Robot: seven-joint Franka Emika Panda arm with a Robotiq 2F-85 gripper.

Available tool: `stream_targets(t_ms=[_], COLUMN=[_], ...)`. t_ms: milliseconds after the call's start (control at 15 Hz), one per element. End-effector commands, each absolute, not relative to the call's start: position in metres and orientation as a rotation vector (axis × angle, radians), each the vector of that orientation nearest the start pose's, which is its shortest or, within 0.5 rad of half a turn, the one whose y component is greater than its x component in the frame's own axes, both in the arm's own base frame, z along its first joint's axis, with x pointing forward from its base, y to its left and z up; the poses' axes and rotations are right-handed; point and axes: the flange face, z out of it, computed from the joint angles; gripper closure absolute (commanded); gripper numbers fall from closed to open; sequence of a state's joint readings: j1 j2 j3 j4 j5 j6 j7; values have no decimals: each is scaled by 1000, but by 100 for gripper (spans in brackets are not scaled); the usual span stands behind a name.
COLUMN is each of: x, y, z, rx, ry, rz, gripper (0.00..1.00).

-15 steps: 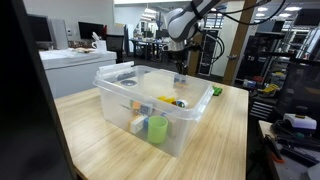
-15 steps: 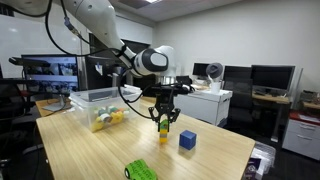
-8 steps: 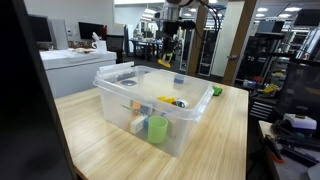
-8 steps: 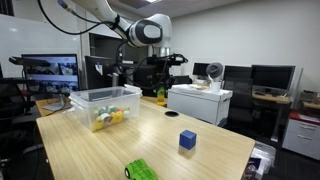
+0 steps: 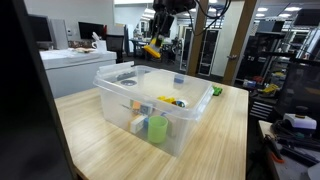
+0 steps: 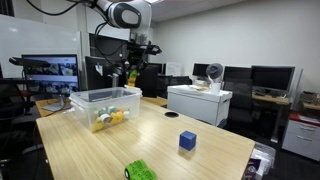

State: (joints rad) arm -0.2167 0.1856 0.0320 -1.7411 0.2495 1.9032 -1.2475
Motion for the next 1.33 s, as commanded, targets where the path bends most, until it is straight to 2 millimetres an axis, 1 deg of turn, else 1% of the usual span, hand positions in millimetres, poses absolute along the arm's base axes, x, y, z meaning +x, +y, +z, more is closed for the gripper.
stream_targets(t_ms=[0, 67, 133, 200, 267, 333, 467, 533, 600, 667, 800, 867, 1000, 1067, 1133, 1267], x=[578, 574, 570, 568, 566, 565, 568, 574, 577, 583, 594, 601, 609, 615, 616, 620], y=[-71, -65, -61, -57, -55, -53, -55, -62, -68, -81, -115, -139, -177, -209, -231, -260], z=[451, 446, 440, 435, 431, 427, 423, 422, 422, 421, 417, 414, 409, 402, 393, 381], rx=[-2473, -2459, -2445, -2429, -2419, -2407, -2417, -2448, -2474, -2526, -2642, -2699, -2792, -2858, -2899, -2978], ry=[-1491, -1513, -1531, -1546, -1556, -1566, -1552, -1514, -1481, -1410, -1249, -1173, -1041, -932, -861, -710], rz=[-131, -110, -95, -78, -67, -56, -58, -70, -82, -93, -107, -121, -150, -168, -174, -189], gripper=[89, 89, 39, 38, 35, 26, 13, 5, 1, 0, 0, 0, 0, 0, 0, 0])
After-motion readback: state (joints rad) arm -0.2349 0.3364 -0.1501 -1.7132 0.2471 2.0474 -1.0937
